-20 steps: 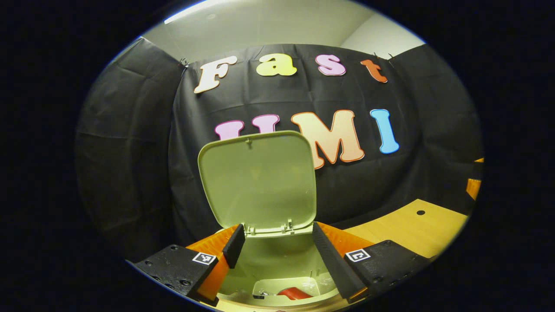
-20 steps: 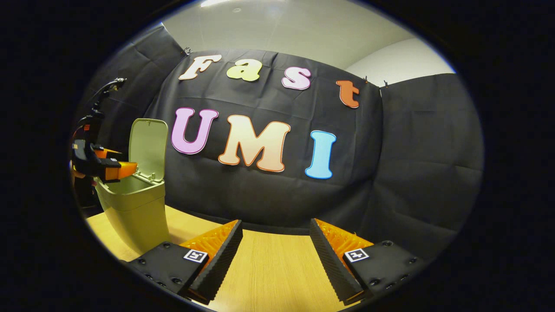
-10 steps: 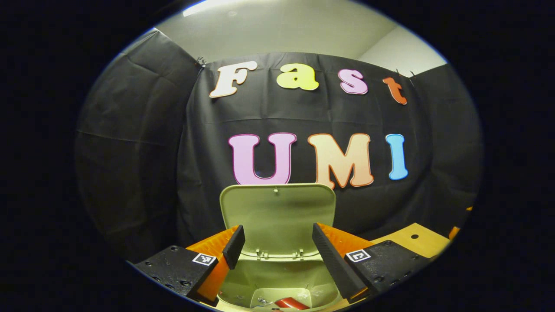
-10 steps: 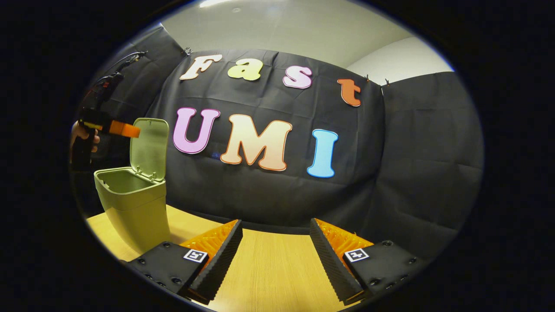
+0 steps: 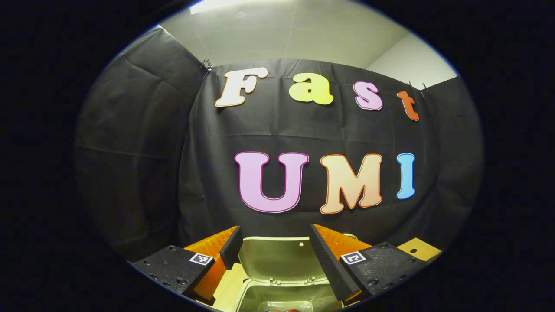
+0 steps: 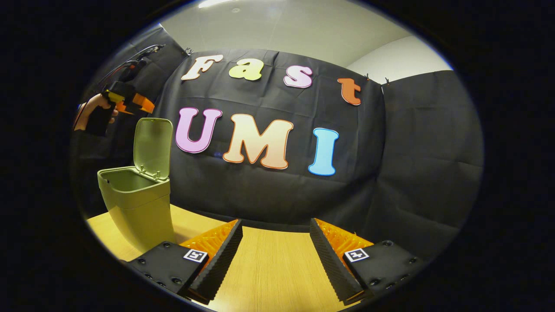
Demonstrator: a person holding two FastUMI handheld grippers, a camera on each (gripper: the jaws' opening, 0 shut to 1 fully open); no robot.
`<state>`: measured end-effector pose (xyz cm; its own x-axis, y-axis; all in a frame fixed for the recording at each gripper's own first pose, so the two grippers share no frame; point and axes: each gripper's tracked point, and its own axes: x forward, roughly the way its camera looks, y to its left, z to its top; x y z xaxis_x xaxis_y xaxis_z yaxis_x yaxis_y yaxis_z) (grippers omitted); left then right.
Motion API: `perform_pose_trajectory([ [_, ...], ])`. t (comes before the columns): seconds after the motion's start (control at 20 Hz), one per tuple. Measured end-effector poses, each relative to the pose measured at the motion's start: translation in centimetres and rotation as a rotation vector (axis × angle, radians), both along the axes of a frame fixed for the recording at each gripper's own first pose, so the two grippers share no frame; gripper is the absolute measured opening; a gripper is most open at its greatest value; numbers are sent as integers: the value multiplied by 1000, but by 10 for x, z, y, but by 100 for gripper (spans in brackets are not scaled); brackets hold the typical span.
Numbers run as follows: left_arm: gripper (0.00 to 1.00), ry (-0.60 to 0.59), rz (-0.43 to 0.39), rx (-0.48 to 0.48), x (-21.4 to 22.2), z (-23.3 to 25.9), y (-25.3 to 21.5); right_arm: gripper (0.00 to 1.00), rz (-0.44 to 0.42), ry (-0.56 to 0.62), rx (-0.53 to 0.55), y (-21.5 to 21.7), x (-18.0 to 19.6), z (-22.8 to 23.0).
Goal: Press the lid of the desktop garbage bin to open it, pick up the crumpled paper on the desktop and throw it into the bin, then pick up the pop can on the desktop and drop it into the bin, and finally close the garbage bin lid.
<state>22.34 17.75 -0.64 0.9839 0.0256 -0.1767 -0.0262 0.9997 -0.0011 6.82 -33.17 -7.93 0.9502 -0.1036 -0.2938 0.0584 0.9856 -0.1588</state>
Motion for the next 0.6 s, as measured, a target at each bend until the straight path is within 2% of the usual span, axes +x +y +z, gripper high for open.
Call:
perform_pose_trajectory([
  [0.1, 91, 38, -32, -1, 13, -9, -8, 96, -6, 1, 0, -3, -1, -1],
  [0.25, 91, 84, -39, -18, 31, -21, -13, 100, -22, 0, -17, -9, -5, -1],
  [0.6, 90, 154, -85, 63, 53, -37, -20, 98, -65, 16, -10, -24, -20, -10],
])
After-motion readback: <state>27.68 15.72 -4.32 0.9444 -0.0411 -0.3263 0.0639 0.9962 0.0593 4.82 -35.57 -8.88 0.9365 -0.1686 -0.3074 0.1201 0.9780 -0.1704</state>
